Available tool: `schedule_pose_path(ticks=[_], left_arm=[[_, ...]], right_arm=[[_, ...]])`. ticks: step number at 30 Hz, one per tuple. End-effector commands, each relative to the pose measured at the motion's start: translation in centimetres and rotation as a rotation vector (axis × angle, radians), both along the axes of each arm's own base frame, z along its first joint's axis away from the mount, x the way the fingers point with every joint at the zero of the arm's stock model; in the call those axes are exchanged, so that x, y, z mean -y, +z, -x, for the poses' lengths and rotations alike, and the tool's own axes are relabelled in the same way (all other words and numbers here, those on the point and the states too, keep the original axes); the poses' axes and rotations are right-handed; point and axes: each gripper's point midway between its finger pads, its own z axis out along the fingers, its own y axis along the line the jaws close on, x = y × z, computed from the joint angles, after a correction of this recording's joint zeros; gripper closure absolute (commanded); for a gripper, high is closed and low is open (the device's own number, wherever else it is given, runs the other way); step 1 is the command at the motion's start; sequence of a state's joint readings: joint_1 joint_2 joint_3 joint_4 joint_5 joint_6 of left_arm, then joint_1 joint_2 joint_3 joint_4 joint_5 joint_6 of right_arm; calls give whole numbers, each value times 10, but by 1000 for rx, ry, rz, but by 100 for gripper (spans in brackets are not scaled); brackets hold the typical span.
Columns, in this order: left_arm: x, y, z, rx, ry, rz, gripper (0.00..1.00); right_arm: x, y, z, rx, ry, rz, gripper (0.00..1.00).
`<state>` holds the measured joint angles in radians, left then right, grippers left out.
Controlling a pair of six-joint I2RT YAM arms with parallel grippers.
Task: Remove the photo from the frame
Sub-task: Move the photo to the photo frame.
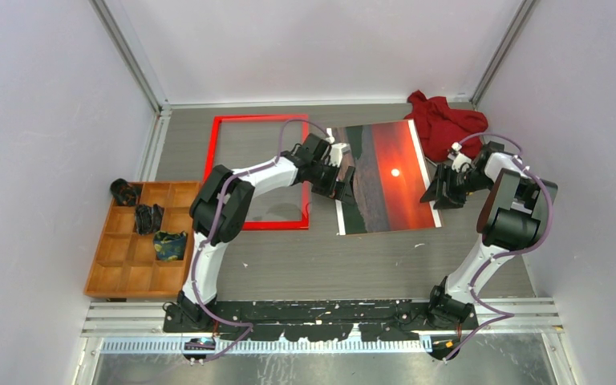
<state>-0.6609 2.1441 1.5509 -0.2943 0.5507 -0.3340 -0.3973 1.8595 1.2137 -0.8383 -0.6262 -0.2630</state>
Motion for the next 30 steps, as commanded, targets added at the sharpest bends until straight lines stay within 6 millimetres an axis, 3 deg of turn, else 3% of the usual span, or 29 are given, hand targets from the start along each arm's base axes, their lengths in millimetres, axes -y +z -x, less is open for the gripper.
schedule_pose_path(ticks=[1,16,30], left_arm=[[1,12,9,-1,-14,24,5],[-8,11,19,-27,20,80,5],[-6,9,15,-79,78,185,6]], right_arm=[[0,8,-7,25,-15,-38,39],[8,-14,-2,-42,-44,-2,39],[-2,-7,-3,-33,-37,-71,39]])
